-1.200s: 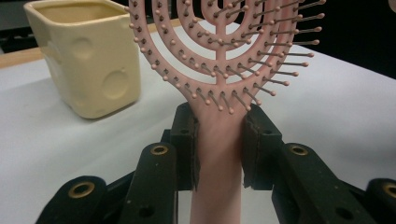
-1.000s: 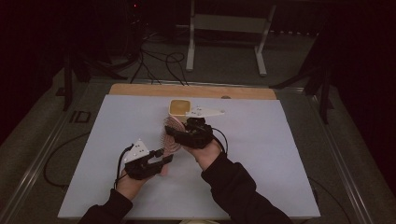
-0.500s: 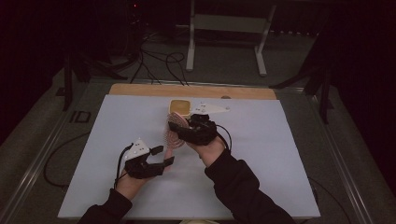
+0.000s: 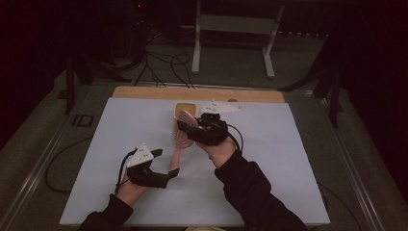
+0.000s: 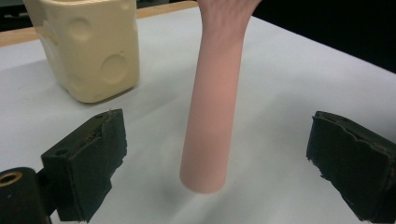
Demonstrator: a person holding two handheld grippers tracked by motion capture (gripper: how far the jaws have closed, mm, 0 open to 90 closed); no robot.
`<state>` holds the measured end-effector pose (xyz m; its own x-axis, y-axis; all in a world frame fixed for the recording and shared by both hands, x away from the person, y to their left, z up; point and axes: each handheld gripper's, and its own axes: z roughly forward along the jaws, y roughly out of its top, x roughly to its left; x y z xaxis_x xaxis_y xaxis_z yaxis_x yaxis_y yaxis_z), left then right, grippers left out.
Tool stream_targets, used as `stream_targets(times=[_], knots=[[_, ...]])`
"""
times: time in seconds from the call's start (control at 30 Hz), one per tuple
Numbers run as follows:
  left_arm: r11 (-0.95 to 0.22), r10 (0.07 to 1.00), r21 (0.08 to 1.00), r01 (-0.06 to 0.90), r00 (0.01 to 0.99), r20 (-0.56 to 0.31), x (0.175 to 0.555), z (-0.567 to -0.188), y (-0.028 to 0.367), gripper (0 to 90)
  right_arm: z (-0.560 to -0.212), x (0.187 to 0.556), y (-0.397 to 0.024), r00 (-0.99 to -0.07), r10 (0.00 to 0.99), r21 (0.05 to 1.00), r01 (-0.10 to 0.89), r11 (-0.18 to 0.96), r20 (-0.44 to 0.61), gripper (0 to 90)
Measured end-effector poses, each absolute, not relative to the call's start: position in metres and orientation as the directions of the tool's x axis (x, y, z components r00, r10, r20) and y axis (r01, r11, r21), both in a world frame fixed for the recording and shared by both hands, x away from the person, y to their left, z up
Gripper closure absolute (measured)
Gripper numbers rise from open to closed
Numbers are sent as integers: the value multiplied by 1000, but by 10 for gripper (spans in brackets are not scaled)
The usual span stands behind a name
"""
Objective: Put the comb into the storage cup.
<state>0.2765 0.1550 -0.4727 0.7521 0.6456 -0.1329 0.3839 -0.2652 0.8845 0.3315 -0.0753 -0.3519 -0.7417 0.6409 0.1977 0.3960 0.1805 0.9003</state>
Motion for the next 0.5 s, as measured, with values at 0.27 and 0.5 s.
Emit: stream_targets(times=[0.27, 0.5], knots=[[-287, 612, 886, 365, 781, -124, 274, -474, 158, 2, -348, 334, -79, -744, 644, 905, 382, 187, 180, 646], [-268, 610, 893, 361, 781, -133, 272, -476, 165, 1, -343, 337, -82, -742, 649, 910, 369, 187, 167, 646]])
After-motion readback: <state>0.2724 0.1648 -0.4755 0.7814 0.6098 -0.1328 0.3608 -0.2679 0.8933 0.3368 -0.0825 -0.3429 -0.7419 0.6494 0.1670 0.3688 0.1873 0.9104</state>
